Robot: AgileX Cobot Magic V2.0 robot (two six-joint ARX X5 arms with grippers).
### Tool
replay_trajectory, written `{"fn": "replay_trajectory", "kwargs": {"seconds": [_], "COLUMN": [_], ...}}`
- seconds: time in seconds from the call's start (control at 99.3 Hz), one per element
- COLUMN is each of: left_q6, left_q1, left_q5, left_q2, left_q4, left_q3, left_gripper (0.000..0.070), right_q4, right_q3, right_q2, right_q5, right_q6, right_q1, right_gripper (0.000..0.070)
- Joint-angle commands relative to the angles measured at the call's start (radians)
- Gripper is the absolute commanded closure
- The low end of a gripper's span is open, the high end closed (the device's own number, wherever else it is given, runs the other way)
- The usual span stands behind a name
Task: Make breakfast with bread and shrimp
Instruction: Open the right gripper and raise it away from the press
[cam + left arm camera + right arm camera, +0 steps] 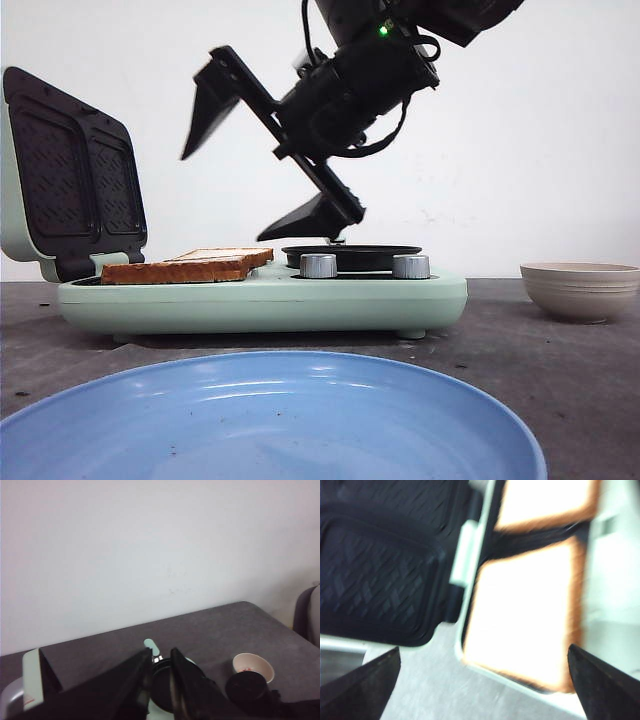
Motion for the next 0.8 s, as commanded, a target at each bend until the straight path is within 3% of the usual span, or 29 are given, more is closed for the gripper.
{"fn": "replay_trajectory", "kwargs": {"seconds": [0.0,0.04,0.141,0.232,0.342,0.503,0.654,0.785], "left_q6": [0.029,0.042,0.045,0.051,0.065,0.068,0.068,0.065], "left_q1": [-0.008,-0.007,0.002,0.026,0.066,0.134,0.215,0.303], "left_q5": [-0.028,-0.054,-0.118,-0.138,-0.14,-0.164,-0.17,-0.161], "left_q2": [0.013,0.015,0.023,0.024,0.035,0.049,0.048,0.058], "left_q4": [-0.01,-0.027,-0.063,-0.074,-0.074,-0.024,0.071,0.166], "left_q3": [0.015,0.015,0.013,0.003,-0.016,-0.103,-0.201,-0.291], "left_gripper": [0.069,0.069,0.069,0.069,0.069,0.069,0.069,0.069], "right_q4": [0.001,-0.002,-0.009,-0.02,-0.072,-0.257,-0.371,-0.456], "right_q3": [0.03,0.03,0.03,0.03,0.03,0.03,0.03,0.03], "right_q2": [-0.008,-0.029,-0.105,-0.199,-0.333,-0.573,-0.739,-0.867], "right_q5": [0.001,0.002,0.026,0.054,0.087,0.246,0.322,0.349], "right_q6": [-0.04,-0.068,-0.166,-0.27,-0.429,-0.676,-0.803,-0.859], "right_q1": [0.002,-0.01,-0.042,-0.073,-0.1,-0.107,-0.11,-0.127], "right_gripper": [0.008,0.0184,0.0527,0.07,0.07,0.07,0.07,0.07]}}
